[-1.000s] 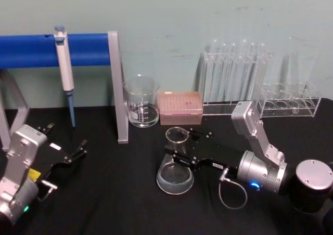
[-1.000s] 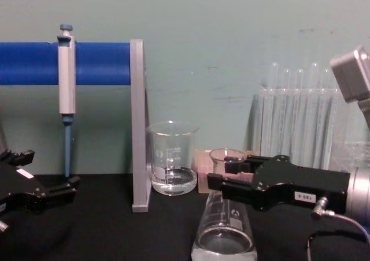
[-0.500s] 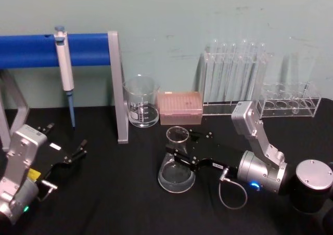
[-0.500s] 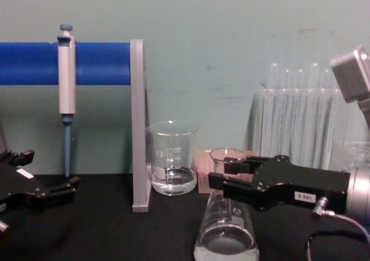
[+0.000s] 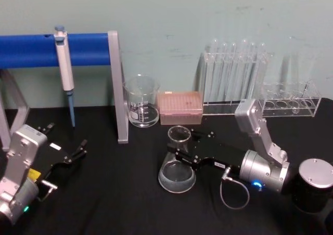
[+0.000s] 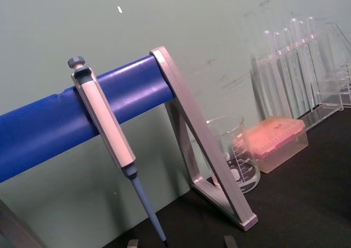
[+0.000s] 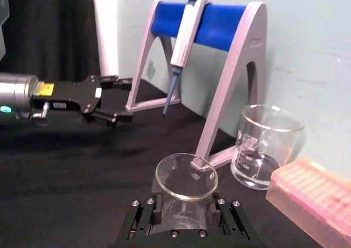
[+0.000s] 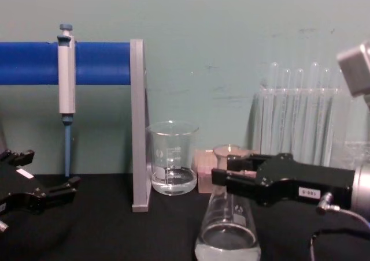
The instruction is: Grasp the erlenmeyer flask with one hand, shake it three times, then place it back.
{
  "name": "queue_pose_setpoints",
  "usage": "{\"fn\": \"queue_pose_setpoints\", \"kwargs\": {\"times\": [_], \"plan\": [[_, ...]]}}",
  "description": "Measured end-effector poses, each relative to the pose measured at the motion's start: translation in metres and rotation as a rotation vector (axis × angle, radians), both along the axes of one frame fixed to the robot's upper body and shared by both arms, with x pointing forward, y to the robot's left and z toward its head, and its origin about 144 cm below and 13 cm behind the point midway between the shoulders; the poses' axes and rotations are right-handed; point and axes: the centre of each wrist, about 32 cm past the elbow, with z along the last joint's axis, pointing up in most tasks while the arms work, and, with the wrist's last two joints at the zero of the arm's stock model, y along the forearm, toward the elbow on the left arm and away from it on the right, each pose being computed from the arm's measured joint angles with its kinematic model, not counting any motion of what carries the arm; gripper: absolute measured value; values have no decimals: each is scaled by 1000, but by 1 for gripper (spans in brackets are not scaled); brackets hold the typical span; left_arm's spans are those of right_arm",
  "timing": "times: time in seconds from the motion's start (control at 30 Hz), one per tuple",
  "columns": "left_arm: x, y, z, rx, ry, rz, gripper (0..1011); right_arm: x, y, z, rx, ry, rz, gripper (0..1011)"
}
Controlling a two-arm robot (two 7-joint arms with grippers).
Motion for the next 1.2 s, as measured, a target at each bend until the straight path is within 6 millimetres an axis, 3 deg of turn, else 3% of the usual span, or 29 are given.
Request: {"fn": "queue_pose_setpoints", "kwargs": {"times": [0.73, 1.2], "plan": [[0, 0, 0, 0, 0, 0, 1001, -23, -10, 39, 125, -61, -133, 465], [0, 0, 0, 0, 0, 0, 1001, -38, -16, 50, 133, -93, -228, 465]]}}
